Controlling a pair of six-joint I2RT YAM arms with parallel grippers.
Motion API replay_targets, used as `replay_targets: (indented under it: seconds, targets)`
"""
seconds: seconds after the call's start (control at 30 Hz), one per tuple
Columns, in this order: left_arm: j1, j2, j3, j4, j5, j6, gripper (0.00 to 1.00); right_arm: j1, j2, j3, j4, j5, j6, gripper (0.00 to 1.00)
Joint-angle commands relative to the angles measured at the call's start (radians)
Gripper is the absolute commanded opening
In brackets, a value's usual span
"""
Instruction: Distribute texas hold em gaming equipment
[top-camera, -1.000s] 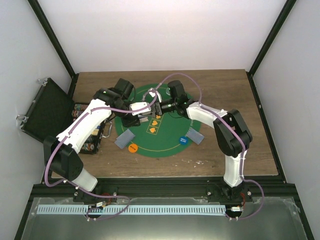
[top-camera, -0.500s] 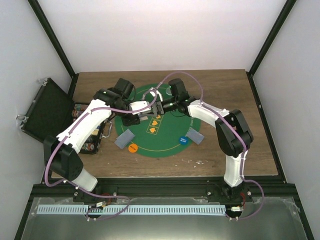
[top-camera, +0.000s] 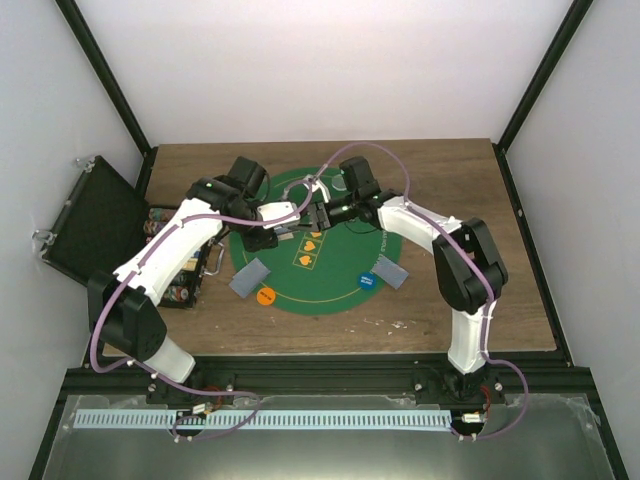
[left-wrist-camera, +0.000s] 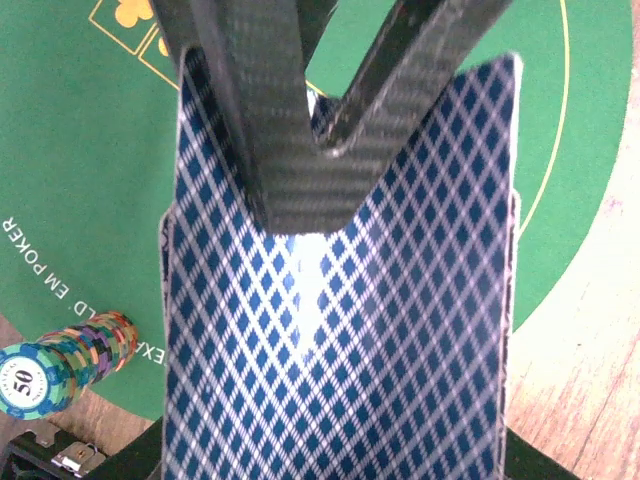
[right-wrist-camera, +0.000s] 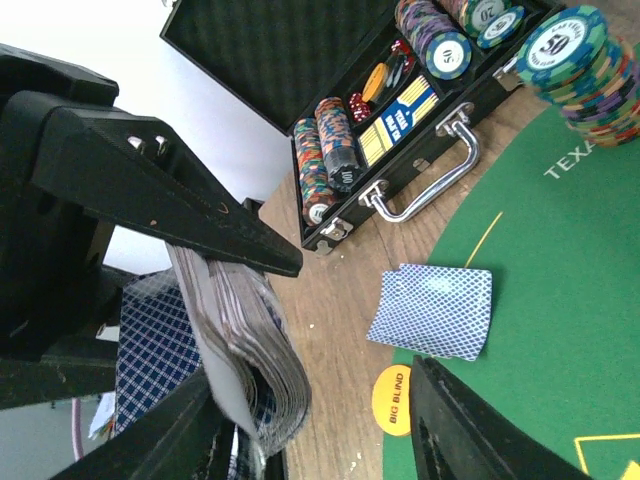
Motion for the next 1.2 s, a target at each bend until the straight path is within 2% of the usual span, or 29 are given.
replay_targets:
  seconds: [0.0,0.23,0.4,0.53,0.7,0.87,1.0,1.17]
  targets:
    - [0.005,-0.001,0.004,0.022,0.015,0.003,0.45,-0.022,-0.039,0.022,-0.056,0.063,-0.029,0.45]
    - [0.005,0.001,-0.002,0.024,0.013,0.005,0.45,-0.022,-0.055,0.034,-0.081,0.071,-0.048,0.3]
    - [0.007,0.003,-0.013,0.032,0.003,0.005,0.45,-0.022,-0.074,0.043,-0.102,0.091,-0.06,0.09]
    - [0.009,0.002,-0.024,0.037,-0.009,0.004,0.45,-0.028,-0.094,0.048,-0.136,0.137,-0.075,0.01]
    - [0.019,0.003,-0.036,0.046,-0.02,-0.002,0.45,-0.058,-0.147,0.033,-0.165,0.182,-0.082,0.01]
    - [0.048,0.004,-0.038,0.062,-0.025,-0.024,0.45,-0.116,-0.276,-0.046,-0.168,0.225,-0.067,0.01]
    - [0.074,0.004,-0.033,0.068,-0.023,-0.038,0.45,-0.201,-0.418,-0.209,-0.164,0.315,-0.018,0.01]
    - [0.083,0.001,-0.035,0.07,-0.011,-0.047,0.45,-0.379,-0.573,-0.531,-0.146,0.398,0.075,0.01]
